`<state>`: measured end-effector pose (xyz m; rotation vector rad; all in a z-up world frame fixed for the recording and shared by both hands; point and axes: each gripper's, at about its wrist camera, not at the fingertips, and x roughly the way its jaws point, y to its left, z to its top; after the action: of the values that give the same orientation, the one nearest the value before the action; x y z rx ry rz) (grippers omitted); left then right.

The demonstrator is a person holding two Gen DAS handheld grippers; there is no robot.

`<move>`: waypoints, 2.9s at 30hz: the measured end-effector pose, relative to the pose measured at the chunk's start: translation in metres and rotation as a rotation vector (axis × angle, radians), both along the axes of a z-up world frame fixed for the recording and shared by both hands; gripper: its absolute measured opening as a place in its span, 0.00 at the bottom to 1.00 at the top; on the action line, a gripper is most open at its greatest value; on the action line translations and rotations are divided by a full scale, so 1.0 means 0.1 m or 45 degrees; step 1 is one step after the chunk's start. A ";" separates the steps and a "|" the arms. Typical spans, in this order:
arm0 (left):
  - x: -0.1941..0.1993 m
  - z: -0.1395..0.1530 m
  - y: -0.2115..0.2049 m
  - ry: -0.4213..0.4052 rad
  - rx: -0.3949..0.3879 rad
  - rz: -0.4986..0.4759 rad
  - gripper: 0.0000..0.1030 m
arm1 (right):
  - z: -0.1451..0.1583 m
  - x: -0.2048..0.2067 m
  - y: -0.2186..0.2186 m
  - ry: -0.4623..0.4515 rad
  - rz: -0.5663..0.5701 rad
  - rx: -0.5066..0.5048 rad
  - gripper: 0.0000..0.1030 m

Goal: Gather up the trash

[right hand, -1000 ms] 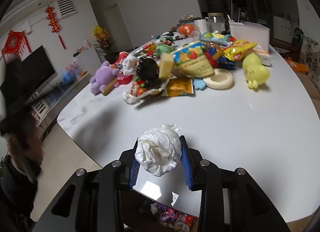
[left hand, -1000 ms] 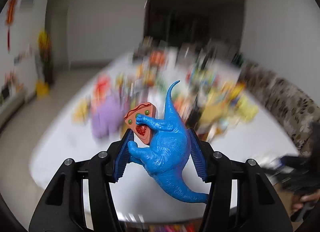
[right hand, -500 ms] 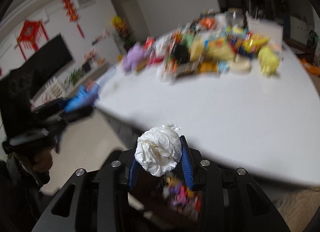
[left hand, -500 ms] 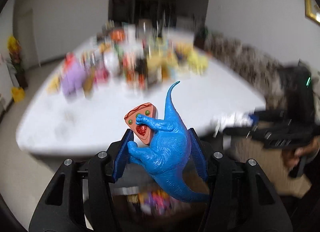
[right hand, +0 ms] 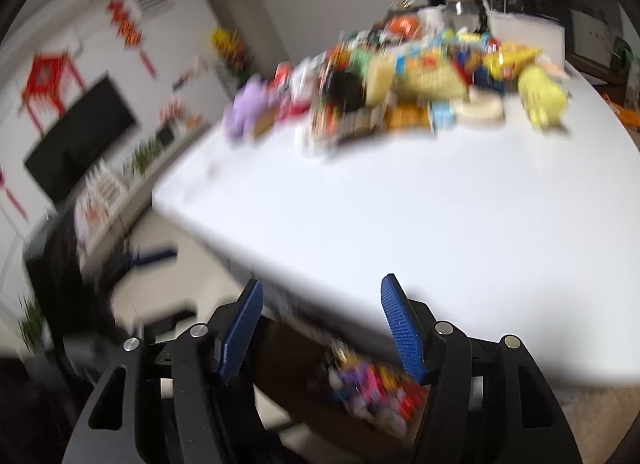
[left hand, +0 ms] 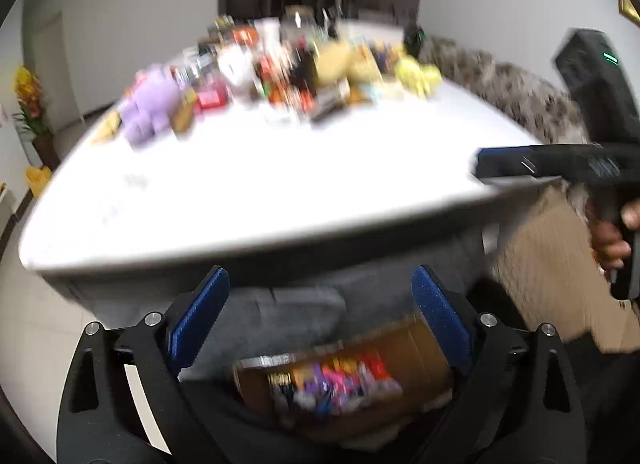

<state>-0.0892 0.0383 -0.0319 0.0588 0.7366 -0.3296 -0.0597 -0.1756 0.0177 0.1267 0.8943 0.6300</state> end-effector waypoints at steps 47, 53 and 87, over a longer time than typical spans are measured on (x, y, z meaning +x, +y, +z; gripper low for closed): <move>0.17 0.74 -0.13 0.000 -0.069 -0.025 0.15 | 0.11 -0.16 -0.14 0.062 0.072 0.147 0.02; -0.19 0.03 -0.24 0.195 -0.007 -0.106 0.32 | -0.52 -0.50 -0.02 0.266 0.178 -0.035 0.13; 1.64 0.12 -0.36 0.128 0.004 0.184 0.27 | -0.10 0.94 -0.25 -0.019 -0.211 -0.074 0.59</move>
<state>0.0749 0.0024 -0.0202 -0.0083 0.8363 -0.1940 0.0347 -0.2004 0.0078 0.1424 0.8772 0.4500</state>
